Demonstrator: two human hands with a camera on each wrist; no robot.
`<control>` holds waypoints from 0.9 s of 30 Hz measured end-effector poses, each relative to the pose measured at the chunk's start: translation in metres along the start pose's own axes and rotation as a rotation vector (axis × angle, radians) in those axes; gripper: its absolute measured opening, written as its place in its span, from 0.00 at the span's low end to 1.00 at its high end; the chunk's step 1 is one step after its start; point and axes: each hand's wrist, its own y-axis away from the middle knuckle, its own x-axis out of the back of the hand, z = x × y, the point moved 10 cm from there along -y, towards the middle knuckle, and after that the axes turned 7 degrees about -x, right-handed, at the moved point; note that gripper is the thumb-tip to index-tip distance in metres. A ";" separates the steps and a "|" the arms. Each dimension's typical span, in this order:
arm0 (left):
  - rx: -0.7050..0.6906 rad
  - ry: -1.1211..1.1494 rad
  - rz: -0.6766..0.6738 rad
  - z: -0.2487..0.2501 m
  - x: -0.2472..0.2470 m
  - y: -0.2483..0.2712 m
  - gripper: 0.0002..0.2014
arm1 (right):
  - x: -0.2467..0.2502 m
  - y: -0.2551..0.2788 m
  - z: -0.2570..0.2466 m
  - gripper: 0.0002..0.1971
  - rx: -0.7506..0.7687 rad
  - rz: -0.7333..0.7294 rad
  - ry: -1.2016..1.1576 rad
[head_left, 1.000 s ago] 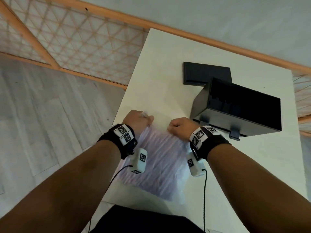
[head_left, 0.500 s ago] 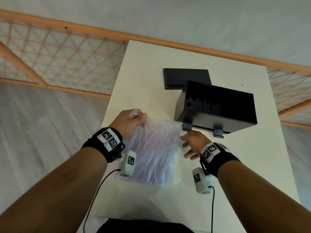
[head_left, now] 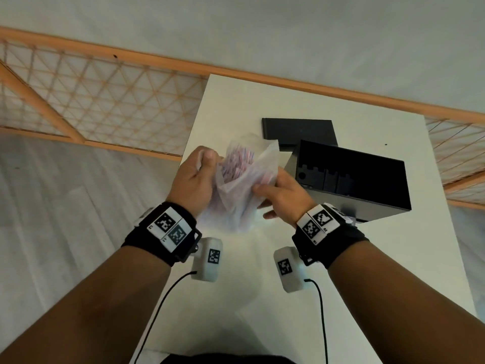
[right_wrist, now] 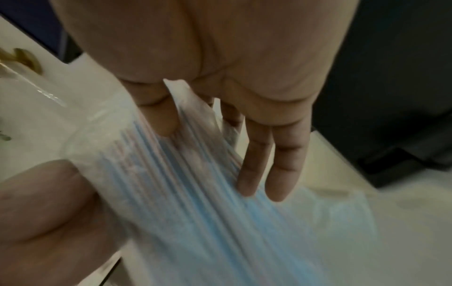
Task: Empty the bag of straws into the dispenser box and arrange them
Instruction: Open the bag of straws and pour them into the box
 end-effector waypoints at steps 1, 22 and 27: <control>0.015 0.045 0.045 0.001 0.001 -0.001 0.14 | 0.001 -0.002 -0.008 0.11 0.029 0.021 -0.003; 0.633 1.103 0.039 0.006 -0.070 0.041 0.50 | 0.027 0.028 -0.029 0.34 0.012 -0.223 -0.582; 0.541 0.967 0.045 0.045 -0.097 0.008 0.31 | 0.085 0.033 -0.062 0.40 0.063 0.032 -0.390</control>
